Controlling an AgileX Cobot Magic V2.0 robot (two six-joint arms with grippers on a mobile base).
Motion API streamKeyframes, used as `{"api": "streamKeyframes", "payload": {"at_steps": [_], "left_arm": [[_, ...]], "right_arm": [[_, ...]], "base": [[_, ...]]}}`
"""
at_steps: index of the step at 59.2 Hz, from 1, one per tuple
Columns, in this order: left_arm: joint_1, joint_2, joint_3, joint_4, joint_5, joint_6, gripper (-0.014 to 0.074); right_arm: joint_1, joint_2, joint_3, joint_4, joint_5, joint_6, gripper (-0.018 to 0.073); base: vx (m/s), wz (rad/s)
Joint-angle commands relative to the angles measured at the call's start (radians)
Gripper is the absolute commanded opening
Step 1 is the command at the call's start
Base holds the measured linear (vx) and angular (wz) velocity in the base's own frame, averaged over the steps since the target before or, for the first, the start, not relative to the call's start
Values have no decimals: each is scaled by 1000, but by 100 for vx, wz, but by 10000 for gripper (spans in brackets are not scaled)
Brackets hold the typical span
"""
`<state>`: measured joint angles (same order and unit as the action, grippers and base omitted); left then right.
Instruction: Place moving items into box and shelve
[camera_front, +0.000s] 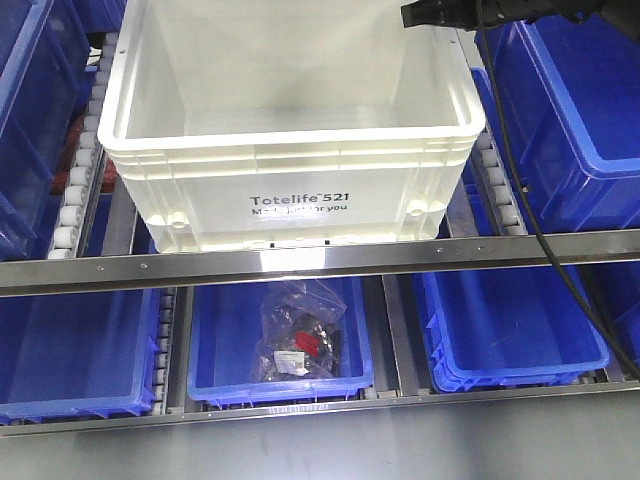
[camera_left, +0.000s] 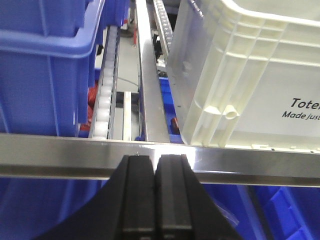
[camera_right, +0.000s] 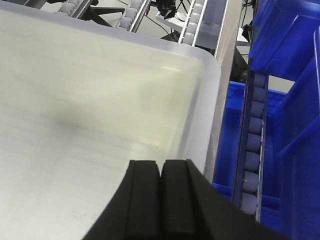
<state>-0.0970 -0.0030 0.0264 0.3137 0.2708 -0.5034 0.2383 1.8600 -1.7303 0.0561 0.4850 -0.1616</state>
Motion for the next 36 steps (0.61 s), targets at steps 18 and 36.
{"api": "streamKeyframes", "payload": {"at_steps": [18,36], "left_arm": [[-2,15,-8,-131,-150,201,-6],[-2,15,-8,-314,-158,479,-6]], "right_arm": [[1,-58,-35,-2,-71,-4,-8],[1,-58,-35,-2,-71,-4,-8]], "base": [[0,0],[0,0]]}}
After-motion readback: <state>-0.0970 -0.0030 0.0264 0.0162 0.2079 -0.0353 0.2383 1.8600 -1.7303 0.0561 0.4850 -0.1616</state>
